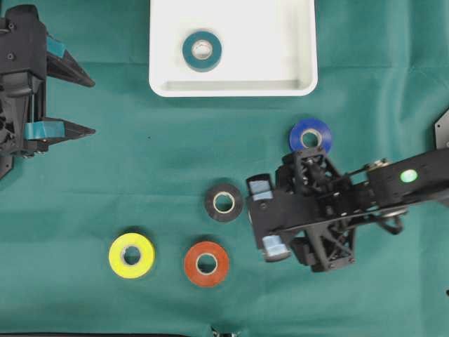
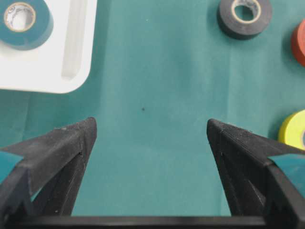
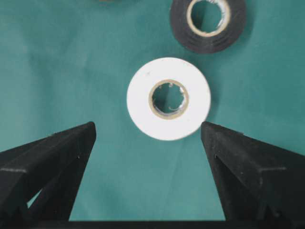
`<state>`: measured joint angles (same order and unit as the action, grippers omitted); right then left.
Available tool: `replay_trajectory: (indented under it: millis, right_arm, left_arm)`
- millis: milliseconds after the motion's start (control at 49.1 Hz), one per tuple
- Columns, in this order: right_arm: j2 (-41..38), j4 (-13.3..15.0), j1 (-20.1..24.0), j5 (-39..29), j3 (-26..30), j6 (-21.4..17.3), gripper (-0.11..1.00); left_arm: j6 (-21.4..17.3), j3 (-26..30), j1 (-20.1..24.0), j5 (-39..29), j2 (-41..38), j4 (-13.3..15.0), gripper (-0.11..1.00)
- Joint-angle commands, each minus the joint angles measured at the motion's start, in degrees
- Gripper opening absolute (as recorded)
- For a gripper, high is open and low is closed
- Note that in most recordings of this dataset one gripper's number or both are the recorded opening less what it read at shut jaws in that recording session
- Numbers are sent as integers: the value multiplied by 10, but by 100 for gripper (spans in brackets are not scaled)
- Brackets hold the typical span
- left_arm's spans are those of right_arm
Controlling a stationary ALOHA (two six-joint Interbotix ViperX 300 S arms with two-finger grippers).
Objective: Pick up the tape from a random location and place it into the white case.
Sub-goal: 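Lower the right gripper fingers into the white roll's core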
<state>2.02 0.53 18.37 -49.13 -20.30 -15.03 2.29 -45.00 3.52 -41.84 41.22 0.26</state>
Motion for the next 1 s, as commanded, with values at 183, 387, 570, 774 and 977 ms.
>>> replay_trajectory:
  millis: [183, 387, 570, 774, 977]
  right_arm:
    - [-37, 1, 4, 61, -19, -18, 92]
    - [-69, 1, 12, 113, -38, -38, 92]
    - [-89, 1, 18, 146, -45, -39, 92]
    - [-113, 1, 9, 159, -57, -39, 92]
    - [-127, 1, 4, 180, -64, -39, 92]
  left_arm:
    - [-2, 7, 10, 4, 0, -1, 100]
    - [-3, 8, 12, 4, 0, -1, 100]
    - [-3, 8, 12, 4, 0, -1, 100]
    - [-1, 8, 12, 4, 0, -1, 100]
    - [-1, 8, 11, 6, 0, -1, 100]
